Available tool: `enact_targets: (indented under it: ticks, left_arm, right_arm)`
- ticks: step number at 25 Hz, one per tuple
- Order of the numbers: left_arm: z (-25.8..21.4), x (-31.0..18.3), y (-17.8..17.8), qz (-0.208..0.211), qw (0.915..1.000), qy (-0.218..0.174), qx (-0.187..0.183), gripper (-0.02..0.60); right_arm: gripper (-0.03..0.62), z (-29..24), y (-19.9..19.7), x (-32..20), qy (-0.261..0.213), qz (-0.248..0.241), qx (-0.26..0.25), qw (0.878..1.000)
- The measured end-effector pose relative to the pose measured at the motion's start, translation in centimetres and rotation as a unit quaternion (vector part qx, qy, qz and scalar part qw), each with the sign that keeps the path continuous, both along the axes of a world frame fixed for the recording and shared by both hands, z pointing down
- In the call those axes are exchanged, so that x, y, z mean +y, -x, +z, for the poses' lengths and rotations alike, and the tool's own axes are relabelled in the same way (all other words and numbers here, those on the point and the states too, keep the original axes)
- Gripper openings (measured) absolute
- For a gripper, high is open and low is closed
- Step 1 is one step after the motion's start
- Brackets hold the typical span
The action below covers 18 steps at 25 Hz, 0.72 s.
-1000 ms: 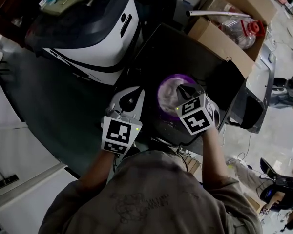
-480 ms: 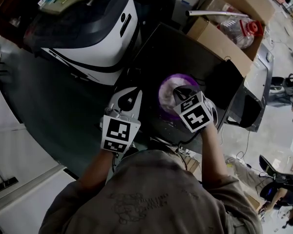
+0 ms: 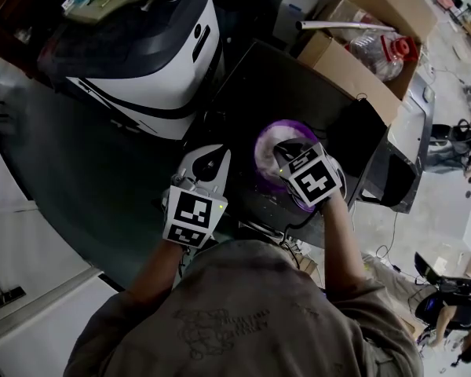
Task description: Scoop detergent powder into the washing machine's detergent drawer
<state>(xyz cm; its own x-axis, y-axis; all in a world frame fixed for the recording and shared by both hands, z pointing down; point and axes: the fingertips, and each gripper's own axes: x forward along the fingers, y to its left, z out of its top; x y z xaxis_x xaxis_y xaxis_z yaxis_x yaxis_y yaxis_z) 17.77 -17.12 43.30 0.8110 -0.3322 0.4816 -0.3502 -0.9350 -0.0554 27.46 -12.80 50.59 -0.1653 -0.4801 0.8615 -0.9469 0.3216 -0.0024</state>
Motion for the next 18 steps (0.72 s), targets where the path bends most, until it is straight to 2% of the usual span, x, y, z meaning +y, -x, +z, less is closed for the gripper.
enact_targets:
  ticks: [15,18]
  left_arm:
    - [0.4,1.3,0.3,0.033,0.9994,0.009,0.000,0.000]
    - [0.7,1.4,0.3,0.037,0.9993,0.010,-0.002,0.000]
  right_arm:
    - [0.037,-1.1,0.6,1.3,-0.004,0.017,-0.042,0.999]
    - [0.037,-1.4,0.6,1.5,-0.009,0.030,-0.065,0.997]
